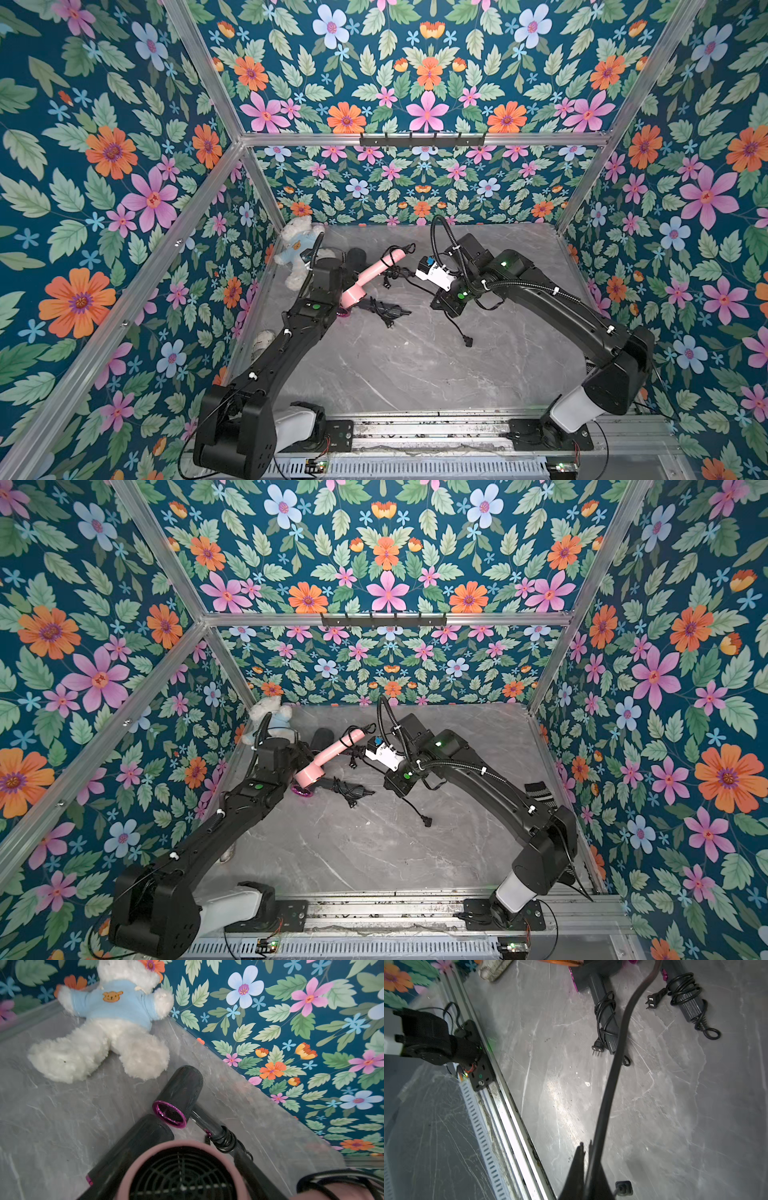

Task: Wrap the cord around the hair dryer
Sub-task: Wrap the power cord around the hair dryer.

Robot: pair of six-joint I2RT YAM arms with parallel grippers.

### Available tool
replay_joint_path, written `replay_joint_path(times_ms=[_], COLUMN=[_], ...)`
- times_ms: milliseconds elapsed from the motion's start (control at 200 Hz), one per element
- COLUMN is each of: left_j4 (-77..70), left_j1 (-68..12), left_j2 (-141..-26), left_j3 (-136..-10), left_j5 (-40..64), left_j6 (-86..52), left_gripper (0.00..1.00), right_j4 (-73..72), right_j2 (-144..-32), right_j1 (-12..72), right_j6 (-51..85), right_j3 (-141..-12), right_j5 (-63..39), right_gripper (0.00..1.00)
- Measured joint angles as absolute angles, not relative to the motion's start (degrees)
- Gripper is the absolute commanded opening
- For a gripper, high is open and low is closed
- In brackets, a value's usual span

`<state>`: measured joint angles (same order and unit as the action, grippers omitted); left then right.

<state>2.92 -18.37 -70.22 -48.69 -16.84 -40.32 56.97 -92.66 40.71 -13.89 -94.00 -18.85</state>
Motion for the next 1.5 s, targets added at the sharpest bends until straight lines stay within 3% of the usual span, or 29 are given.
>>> replay_joint_path(times_ms=[265, 520, 665, 1015, 1280, 1320, 1440, 1505], left_j4=[9.0, 14.1, 15.2, 1.8, -17.7, -19.1, -18.7, -17.0], left_j1=[-24.5, -25.0, -25.0, -16.5, -13.1, -13.1, -13.0, -13.0], left_j2=[-73.3, -75.0, -73.5, -61.6, -59.4, -59.0, -58.1, -58.0], left_j3=[-54.6, -56.0, -54.2, -41.7, -31.6, -30.5, -32.1, -35.0], left_j5=[-24.8, -11.3, 1.7, 33.2, 36.4, 34.9, 29.8, 27.6], left_j6=[-25.2, -10.3, -5.3, -10.8, -29.6, -32.6, -37.5, -38.6], left_gripper=[0.00, 0.00, 0.00, 0.00, 0.00, 0.00, 0.00, 0.00], right_j4=[68.5, 74.7, 76.5, 71.6, 59.5, 57.8, 52.2, 49.1], right_j2=[-101.9, -112.5, -117.2, -113.6, -102.8, -101.4, -97.6, -95.6], right_j1=[41.0, 38.4, 37.1, 33.4, 31.4, 31.4, 30.9, 30.3], right_j6=[-20.4, -25.7, -27.6, -29.1, -25.4, -24.4, -21.2, -19.7], right_j3=[-111.7, -127.9, -133.1, -121.5, -102.0, -99.3, -91.8, -88.2], right_j5=[-10.7, -10.9, -13.5, -18.0, -26.1, -27.2, -30.0, -31.5], right_gripper=[0.00, 0.00, 0.00, 0.00, 0.00, 0.04, 0.36, 0.46])
